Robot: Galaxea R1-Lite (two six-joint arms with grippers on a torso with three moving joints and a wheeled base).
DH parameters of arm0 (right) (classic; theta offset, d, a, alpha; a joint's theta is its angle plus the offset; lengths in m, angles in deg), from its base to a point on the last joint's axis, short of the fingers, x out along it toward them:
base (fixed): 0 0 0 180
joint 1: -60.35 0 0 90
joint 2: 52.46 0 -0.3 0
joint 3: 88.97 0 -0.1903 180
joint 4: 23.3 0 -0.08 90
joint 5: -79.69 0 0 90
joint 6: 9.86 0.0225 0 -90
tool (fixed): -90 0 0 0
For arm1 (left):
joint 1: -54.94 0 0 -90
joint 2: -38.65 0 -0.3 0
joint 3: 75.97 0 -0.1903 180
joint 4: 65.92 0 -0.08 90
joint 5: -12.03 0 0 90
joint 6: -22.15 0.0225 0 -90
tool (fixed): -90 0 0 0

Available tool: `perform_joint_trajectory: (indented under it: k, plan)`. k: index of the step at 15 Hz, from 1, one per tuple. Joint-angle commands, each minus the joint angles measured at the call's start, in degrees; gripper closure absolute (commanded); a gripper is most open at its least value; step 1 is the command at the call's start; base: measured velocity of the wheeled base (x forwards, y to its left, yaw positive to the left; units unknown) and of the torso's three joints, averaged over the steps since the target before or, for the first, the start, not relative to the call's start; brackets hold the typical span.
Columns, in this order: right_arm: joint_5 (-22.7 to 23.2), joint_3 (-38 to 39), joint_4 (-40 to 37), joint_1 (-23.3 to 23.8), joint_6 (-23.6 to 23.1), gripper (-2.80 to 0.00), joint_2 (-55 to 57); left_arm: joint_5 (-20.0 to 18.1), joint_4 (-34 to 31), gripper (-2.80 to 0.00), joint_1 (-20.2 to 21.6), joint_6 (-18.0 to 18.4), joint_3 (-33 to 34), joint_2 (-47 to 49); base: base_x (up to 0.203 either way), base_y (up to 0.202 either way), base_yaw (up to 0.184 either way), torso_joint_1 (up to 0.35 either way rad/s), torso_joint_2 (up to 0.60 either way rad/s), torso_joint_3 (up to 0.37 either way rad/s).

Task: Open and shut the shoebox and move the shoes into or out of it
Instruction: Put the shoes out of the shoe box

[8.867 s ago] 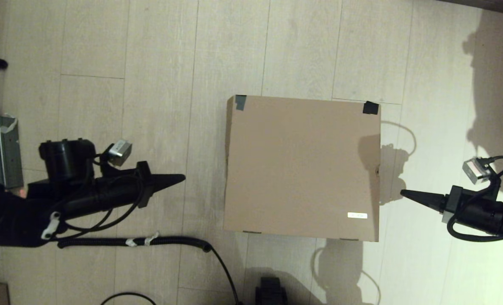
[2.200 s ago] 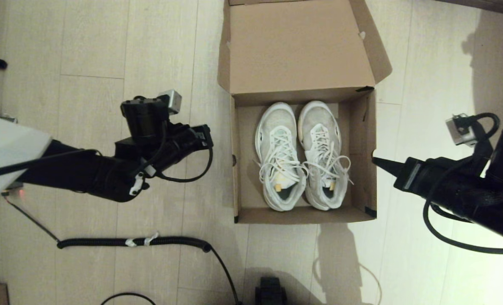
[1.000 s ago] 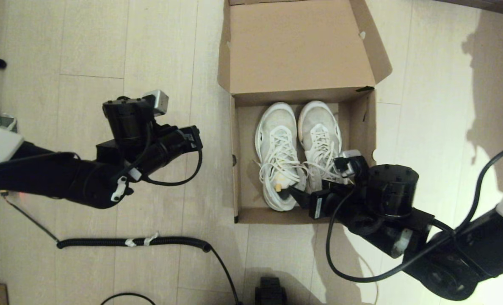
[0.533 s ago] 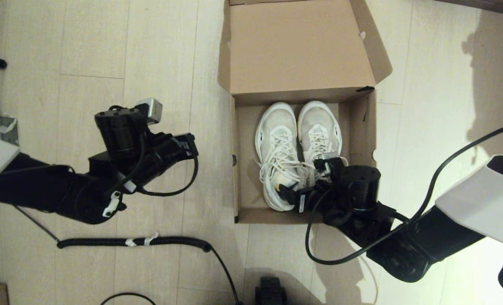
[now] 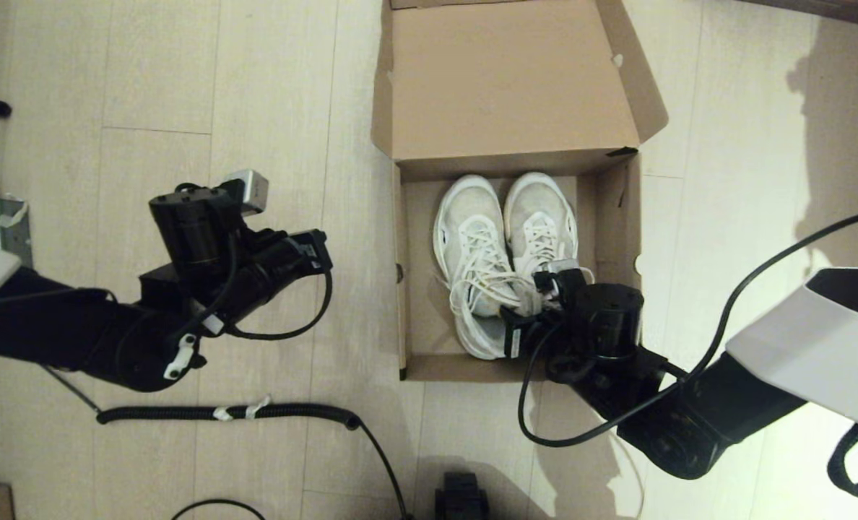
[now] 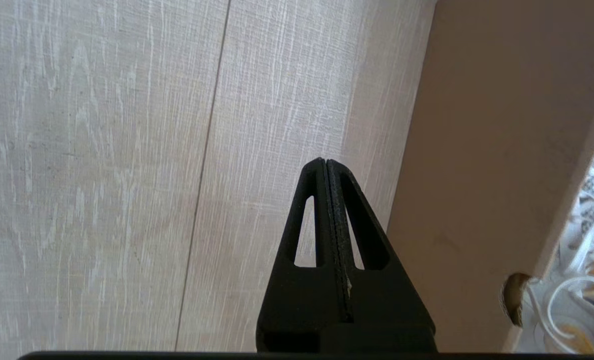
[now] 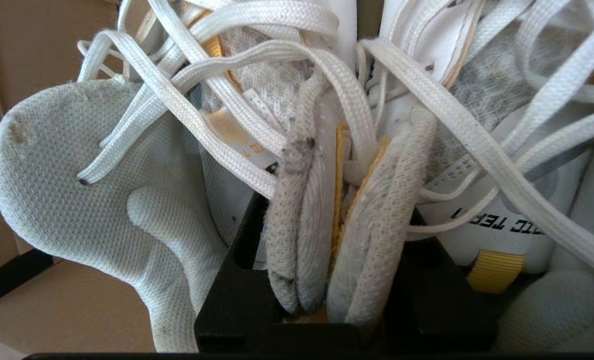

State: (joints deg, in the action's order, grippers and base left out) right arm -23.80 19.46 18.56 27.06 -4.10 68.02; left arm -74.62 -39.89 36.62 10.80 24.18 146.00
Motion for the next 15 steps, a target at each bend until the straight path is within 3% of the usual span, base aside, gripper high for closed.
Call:
perform_joint_trajectory:
  k: [1,7,15]
  plan:
    - [-0.12,-0.42,0.32,-0.41,-0.1,0.0,-2.21,-0.01,0.26,0.0,0.04,0.01,0.23,-0.47,0.0,0.0,0.0,0.0,0.0,0.0]
    - [-0.29,-0.68,-8.93,-0.94,-0.42,0.0,-12.39,-0.01,0.34,0.0,0.3,-0.13,1.25,-1.57,0.0,0.0,0.0,0.0,0.0,0.0]
    - [0.1,-2.43,-31.62,-3.38,0.69,0.0,-26.9,-0.1,0.61,0.0,1.1,-0.25,4.54,-3.81,0.0,0.0,0.0,0.0,0.0,0.0]
